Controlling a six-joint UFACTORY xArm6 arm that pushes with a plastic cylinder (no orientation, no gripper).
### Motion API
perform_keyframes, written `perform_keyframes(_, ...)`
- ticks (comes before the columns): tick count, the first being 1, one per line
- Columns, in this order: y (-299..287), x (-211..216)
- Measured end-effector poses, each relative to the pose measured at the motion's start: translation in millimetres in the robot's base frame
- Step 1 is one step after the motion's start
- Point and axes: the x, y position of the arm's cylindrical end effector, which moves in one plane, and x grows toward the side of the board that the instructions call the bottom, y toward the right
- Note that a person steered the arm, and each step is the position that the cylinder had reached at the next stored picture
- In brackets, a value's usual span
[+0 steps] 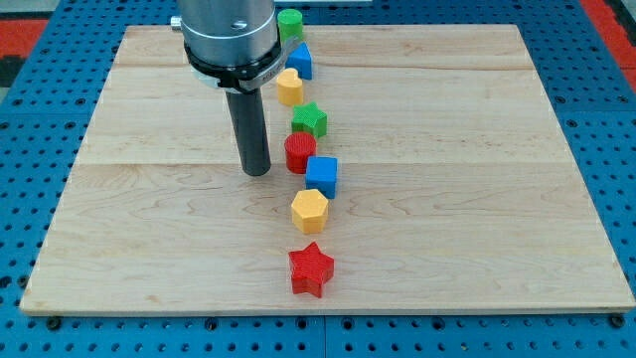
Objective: Adjust the green star and red circle to the right side
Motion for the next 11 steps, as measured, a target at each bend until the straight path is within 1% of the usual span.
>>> perform_keyframes(1,20,-5)
perform_keyframes(3,21,-28)
perform_keyframes(4,-14,-26)
perform_keyframes(5,-58,-2)
perform_keyframes(6,-84,1)
perform_keyframes(11,-75,5)
